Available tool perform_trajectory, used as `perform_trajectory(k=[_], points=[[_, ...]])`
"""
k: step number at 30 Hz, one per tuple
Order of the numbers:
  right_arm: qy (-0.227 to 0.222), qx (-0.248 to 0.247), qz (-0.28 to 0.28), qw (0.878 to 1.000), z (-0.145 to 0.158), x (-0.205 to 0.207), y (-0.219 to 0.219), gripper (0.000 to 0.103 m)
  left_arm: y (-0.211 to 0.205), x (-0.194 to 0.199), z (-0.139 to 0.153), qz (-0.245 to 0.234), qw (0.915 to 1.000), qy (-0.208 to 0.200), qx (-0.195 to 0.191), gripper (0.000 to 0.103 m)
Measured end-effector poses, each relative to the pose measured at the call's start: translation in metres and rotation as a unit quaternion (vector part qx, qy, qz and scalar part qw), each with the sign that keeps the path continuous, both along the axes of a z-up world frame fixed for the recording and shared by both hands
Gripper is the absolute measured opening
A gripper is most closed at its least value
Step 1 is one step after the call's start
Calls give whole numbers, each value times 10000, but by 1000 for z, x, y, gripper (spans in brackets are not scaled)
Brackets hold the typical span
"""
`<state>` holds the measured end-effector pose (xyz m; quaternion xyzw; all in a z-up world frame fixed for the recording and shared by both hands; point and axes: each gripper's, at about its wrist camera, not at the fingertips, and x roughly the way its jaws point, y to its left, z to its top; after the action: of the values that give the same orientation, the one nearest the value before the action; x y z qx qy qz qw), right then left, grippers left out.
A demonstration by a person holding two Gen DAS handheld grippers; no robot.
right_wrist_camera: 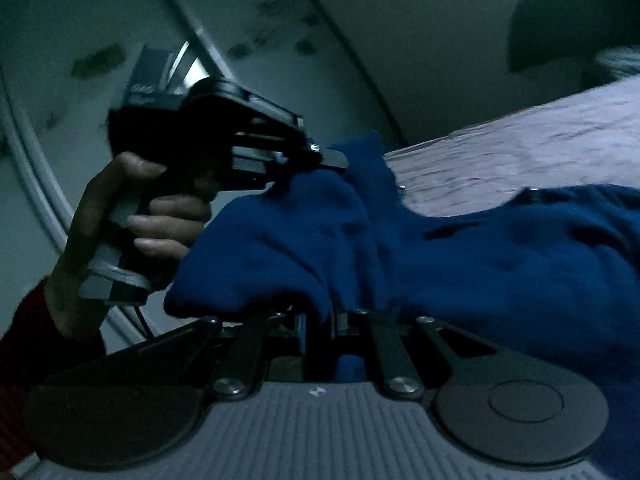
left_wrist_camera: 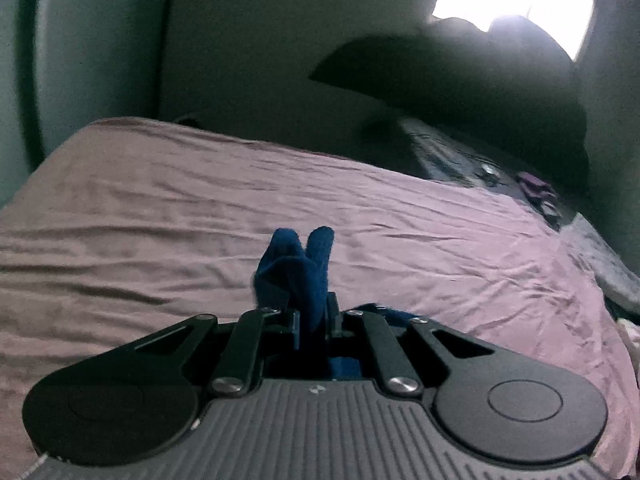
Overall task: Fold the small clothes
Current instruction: 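Grasp the sweater bundle with the left gripper while the right gripper grasps it too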
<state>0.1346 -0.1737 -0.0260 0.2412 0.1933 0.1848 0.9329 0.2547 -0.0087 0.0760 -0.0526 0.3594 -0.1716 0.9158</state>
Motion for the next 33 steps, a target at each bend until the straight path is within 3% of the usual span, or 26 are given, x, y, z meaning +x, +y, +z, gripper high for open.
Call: perform_trajectory(k=[6,13,25,28,30,33], points=[[69,305,-433,9986,-10,-25,-43,10,-73,-9,-10,-483,9983,-126,285,9],[178,484,-927,9944,-25,-50,-83,10,-150,-17,-45,-1024,9926,5,646,9],[411,668,-1306,9883,-41,-106,-116,10,-217,-33,-97,-1718,9776,-68,1214,12],[537,644,-1331,9875,-44,-110,-120,10,-221,-33,-100,-1829,9765,-11,1139,32],[672,671,-1331,9865,-49,-111,-122,10,-217,-32,-95,-1769,9800,-36,914,60],[801,610,-1394,9851,-46,-123,-123,10,-200,-34,-75,-1487,9863,-405,595,85]])
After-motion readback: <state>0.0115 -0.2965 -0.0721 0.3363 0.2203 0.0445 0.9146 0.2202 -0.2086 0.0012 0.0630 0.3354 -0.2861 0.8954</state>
